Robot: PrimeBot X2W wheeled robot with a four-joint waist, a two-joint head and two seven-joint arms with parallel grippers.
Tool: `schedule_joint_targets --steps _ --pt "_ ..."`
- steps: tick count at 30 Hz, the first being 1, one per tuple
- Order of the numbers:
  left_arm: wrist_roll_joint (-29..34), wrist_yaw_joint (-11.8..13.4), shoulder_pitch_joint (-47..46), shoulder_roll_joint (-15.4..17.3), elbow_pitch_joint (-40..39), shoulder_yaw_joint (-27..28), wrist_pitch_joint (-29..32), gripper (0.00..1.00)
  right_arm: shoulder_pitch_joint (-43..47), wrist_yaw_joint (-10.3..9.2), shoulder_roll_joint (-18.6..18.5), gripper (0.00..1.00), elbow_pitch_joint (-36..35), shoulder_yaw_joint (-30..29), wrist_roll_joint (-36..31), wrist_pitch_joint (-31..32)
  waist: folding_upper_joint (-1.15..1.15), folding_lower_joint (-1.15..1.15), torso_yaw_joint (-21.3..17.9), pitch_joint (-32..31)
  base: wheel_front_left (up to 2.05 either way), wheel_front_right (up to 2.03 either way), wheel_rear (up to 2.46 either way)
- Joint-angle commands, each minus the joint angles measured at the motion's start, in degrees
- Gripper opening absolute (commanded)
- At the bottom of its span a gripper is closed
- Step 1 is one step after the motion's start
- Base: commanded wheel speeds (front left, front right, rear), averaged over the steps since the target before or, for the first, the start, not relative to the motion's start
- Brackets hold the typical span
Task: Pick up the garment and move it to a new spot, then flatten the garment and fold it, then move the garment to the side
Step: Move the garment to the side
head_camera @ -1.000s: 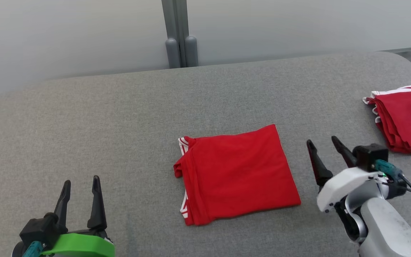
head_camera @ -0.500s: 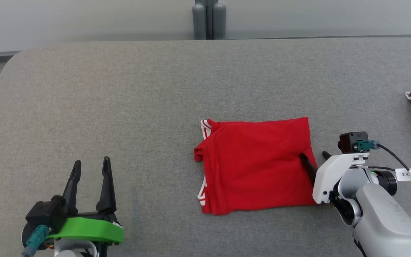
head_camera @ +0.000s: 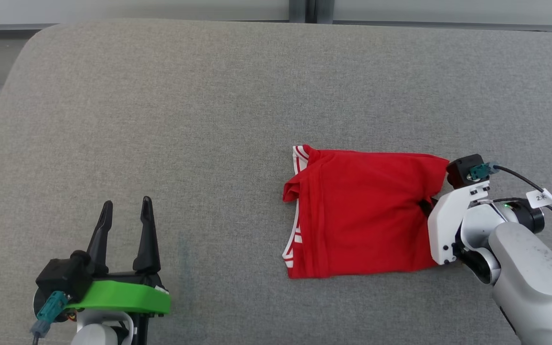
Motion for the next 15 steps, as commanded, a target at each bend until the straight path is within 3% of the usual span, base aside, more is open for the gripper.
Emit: schedule_joint_targets --steps 1,9,15 --pt "-0.53 0.21 -0.8 0.17 -0.18 -0.22 0.03 1.0 3.42 -0.18 -0.2 0.0 2.8 2.5 0.39 2.92 0.0 0.0 -0.34 0.07 0.0 0.0 0.0" --pt "-0.18 0.29 -1.29 0.17 -1.02 -0.34 0.03 1.0 -3.28 -0.37 -8.08 0.0 -3.01 8.62 -3.73 2.63 0.0 0.0 -2.73 0.63 0.0 0.0 0.0" --pt "0.47 0.17 -2.02 0.17 -2.95 0.61 0.03 1.0 -12.68 -0.15 -12.21 0.0 -8.99 11.47 -4.36 3.53 0.0 0.0 -7.62 2.27 0.0 0.0 0.0"
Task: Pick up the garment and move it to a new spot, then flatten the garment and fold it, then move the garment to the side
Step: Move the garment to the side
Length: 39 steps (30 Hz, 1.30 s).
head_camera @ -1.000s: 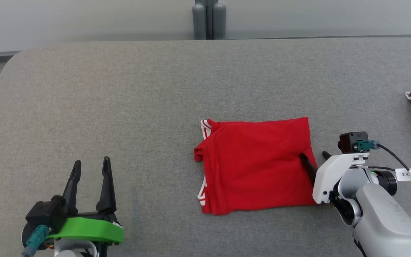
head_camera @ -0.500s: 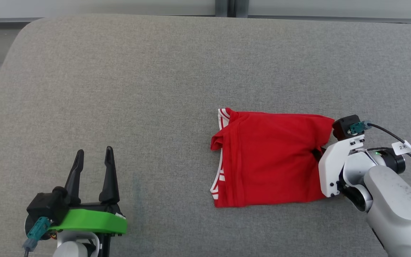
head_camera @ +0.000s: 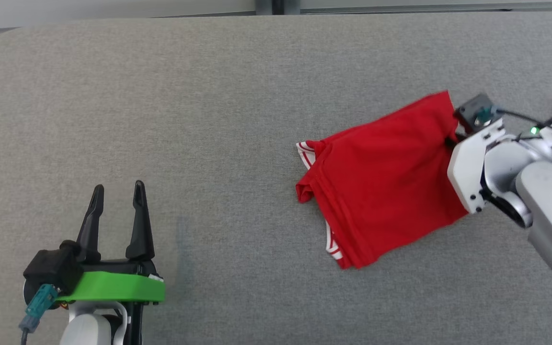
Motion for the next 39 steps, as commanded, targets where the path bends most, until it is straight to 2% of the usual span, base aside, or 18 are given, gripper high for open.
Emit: schedule_joint_targets --steps 1,6,11,17,22,25,39 --pt "0.63 0.08 -1.23 0.17 -0.71 0.15 0.04 1.0 -2.73 -0.14 -0.94 0.0 -1.39 0.0 0.13 0.37 0.0 0.0 -3.89 1.57 0.0 0.0 0.0" --pt "1.04 -0.09 -2.55 0.18 -2.14 0.47 0.04 1.0 -9.12 -0.14 -3.55 0.0 -5.12 0.56 0.56 2.74 0.0 0.0 -9.93 3.34 0.0 0.0 0.0" --pt "2.27 -0.33 -4.24 0.2 -3.22 0.6 0.04 1.0 -13.49 -0.14 -7.83 0.0 -7.62 1.07 -1.0 4.72 0.0 0.0 -15.6 5.24 0.0 0.0 0.0" --pt "4.1 -0.49 -5.89 0.22 -3.41 -0.94 0.04 1.0 -14.58 -0.14 -10.16 0.0 -5.55 -2.14 -1.46 4.1 0.0 0.0 -18.7 7.73 0.0 0.0 0.0" --pt "5.6 -0.56 -6.59 0.27 -3.77 -2.63 0.04 1.0 -15.77 -0.14 -11.72 0.0 -2.92 -6.33 -4.31 0.27 0.0 0.0 -18.44 10.46 0.0 0.0 0.0" --pt "6.14 -0.53 -6.85 1.51 -3.88 -3.26 0.04 1.0 -15.67 -0.14 -12.28 0.0 -1.5 -8.73 -6.86 -1.74 0.0 0.0 -17.58 12.16 0.0 0.0 0.0" --pt "6.24 -0.54 -7.66 4.45 -9.14 -5.15 0.05 1.0 -10.96 -0.15 -14.0 0.0 9.7 -25.09 -19.42 -11.02 0.0 0.0 -12.97 17.62 0.0 0.0 0.0"
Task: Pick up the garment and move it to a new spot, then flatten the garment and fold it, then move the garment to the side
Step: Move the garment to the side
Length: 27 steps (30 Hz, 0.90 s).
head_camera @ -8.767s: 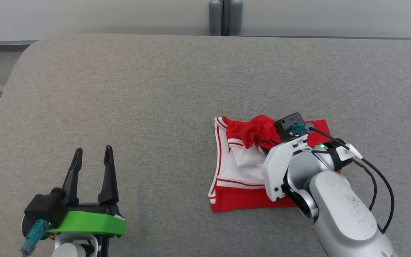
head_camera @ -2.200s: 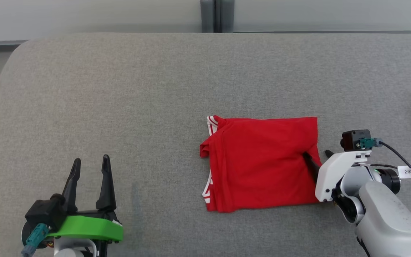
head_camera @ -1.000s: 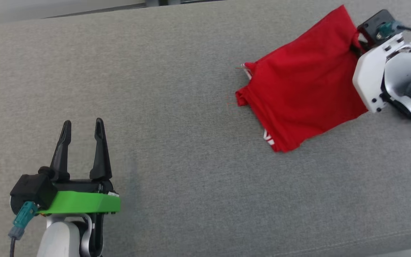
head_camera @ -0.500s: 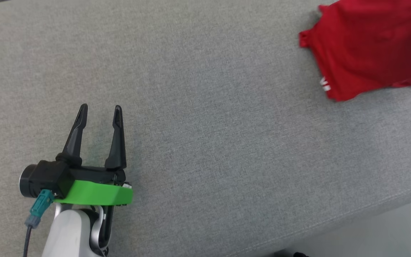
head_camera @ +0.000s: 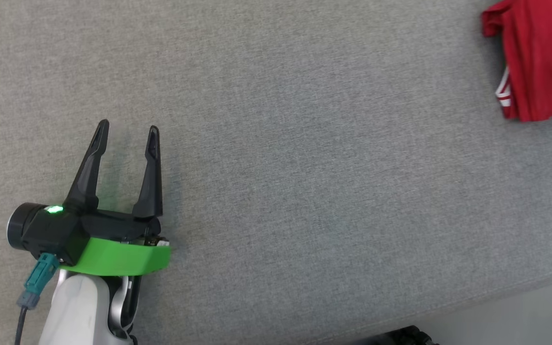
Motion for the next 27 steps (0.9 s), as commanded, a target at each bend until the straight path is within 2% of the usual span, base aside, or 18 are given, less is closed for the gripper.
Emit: schedule_joint_targets --steps 1,2,3,10,14,16,19,24,27 --pt "0.1 -0.16 -0.93 0.6 -0.42 0.0 0.03 1.0 0.95 -0.16 -0.13 0.33 0.51 -1.42 -1.83 -0.97 0.0 -0.01 1.43 1.32 0.0 0.0 0.0" --pt "0.07 -0.16 -0.96 0.77 -0.54 -0.08 0.03 1.0 1.34 -0.16 0.15 0.38 1.0 -2.52 -2.91 -1.48 0.0 -0.01 1.61 1.46 0.0 0.0 0.0" --pt "0.12 -0.16 -0.99 0.92 -0.71 -0.09 0.03 1.0 1.57 -0.16 0.67 1.0 1.16 -4.81 -5.0 -2.97 0.0 -0.01 1.77 1.58 0.0 0.0 0.0" --pt "-0.78 -0.16 -0.59 0.96 -0.61 0.05 0.03 1.0 4.33 -0.16 4.45 1.0 1.36 -12.96 -13.84 -8.02 0.0 -0.01 2.15 -0.52 0.0 0.0 0.0" --pt "-1.35 -0.16 0.21 0.38 -0.27 0.77 0.03 1.0 6.19 -0.16 8.05 1.0 -0.28 -14.98 -15.19 -14.37 0.0 -0.01 2.67 -4.06 0.0 0.0 0.0" --pt "-2.09 -0.16 1.08 -0.16 0.09 1.19 0.03 1.0 7.22 -0.16 9.99 1.0 -1.17 -15.16 -14.12 -17.6 0.0 -0.01 3.06 -6.14 0.0 0.0 0.0" --pt "-3.11 -0.16 2.12 -1.09 0.83 2.28 0.03 1.0 9.96 -0.15 14.98 1.0 -2.86 -14.33 -8.65 -22.08 0.0 -0.01 4.23 -9.5 0.0 0.0 0.0" --pt "-3.15 -0.16 4.48 -2.53 2.13 5.65 0.03 1.0 16.11 -0.15 19.62 1.0 -7.8 -9.28 2.11 -27.69 0.0 -0.01 6.3 -14.38 0.0 0.0 0.0" --pt "-3.19 -0.16 5.59 -3.26 3.43 7.83 0.04 1.0 20.94 -0.16 20.33 1.0 -12.2 -7.0 7.38 -28.97 0.0 -0.01 7.95 -17.24 0.0 0.0 0.0"
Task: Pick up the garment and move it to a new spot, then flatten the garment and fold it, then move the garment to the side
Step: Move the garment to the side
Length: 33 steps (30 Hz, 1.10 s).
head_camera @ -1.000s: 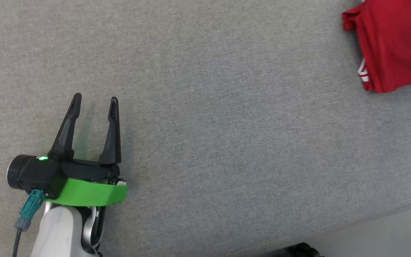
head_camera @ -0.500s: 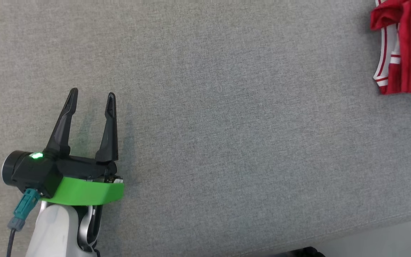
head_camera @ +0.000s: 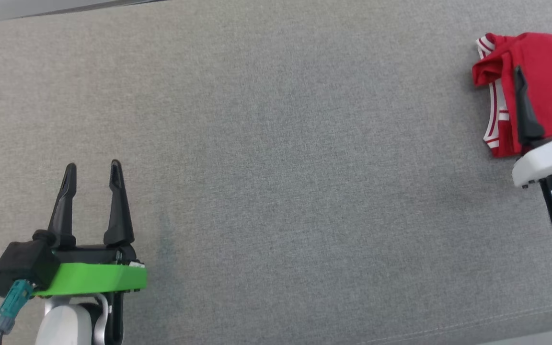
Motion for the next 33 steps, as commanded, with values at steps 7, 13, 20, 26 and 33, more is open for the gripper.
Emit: schedule_joint_targets --steps 7,13,20,26,33 --pt "1.34 -0.17 2.72 -0.78 2.89 4.28 0.04 1.0 10.66 -0.13 5.67 1.0 -7.61 2.7 4.79 -1.18 0.0 0.0 5.73 -8.95 0.0 0.0 0.0" --pt "1.28 -0.17 4.34 -0.8 5.94 4.87 0.04 1.0 16.07 -0.13 10.38 1.0 -8.68 3.85 4.9 -1.17 0.0 0.0 6.22 -11.49 0.0 0.0 0.0" --pt "0.96 -0.17 5.77 -0.81 8.39 4.24 0.04 1.0 20.1 -0.13 13.71 1.0 -6.9 1.99 2.12 -1.17 0.0 0.0 5.38 -14.43 0.0 0.0 0.0" --pt "0.87 -0.15 5.79 -0.79 10.53 3.13 0.04 1.0 21.81 -0.13 15.04 1.0 -5.04 0.9 0.36 -1.15 0.0 0.0 4.52 -16.62 0.0 0.0 0.0" --pt "0.56 -0.16 5.87 -0.78 11.71 2.82 0.04 1.0 21.9 -0.13 15.88 1.0 -4.17 0.24 -0.52 -1.16 0.0 0.0 3.69 -17.51 0.0 0.0 0.0"
